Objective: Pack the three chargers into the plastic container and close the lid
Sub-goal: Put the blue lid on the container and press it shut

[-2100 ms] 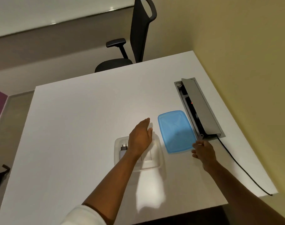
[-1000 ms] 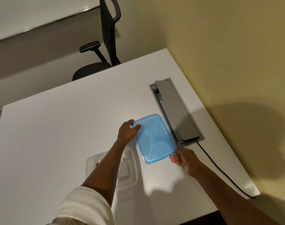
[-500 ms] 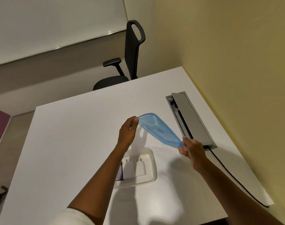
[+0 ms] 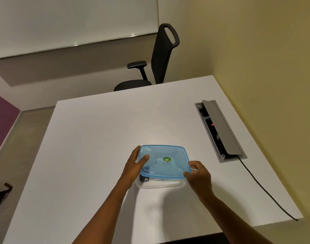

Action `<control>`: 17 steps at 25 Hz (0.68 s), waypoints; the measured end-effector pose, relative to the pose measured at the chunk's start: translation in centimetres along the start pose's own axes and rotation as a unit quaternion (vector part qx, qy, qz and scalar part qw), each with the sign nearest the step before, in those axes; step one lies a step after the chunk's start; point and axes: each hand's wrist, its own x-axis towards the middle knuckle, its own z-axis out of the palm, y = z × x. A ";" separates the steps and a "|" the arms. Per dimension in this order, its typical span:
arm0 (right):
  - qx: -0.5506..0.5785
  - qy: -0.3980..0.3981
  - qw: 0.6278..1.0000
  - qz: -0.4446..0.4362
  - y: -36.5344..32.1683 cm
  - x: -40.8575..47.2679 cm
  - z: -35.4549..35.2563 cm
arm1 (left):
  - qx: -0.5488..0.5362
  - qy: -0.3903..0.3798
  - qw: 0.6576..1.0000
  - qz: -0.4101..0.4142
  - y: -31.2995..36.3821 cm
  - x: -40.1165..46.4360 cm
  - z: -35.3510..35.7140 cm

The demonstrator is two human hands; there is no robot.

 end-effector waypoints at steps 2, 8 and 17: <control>-0.034 0.006 0.999 -0.019 0.4 -0.9 1.1 | 0.016 -0.011 1.000 -0.009 -1.7 -0.7 -0.4; -0.117 0.024 0.990 -0.072 0.7 -2.5 3.4 | 0.068 -0.009 0.998 -0.013 -5.7 -1.0 -1.1; -0.126 0.017 0.990 -0.057 0.8 -2.2 4.1 | 0.155 0.040 0.987 0.012 -6.3 -0.2 -0.6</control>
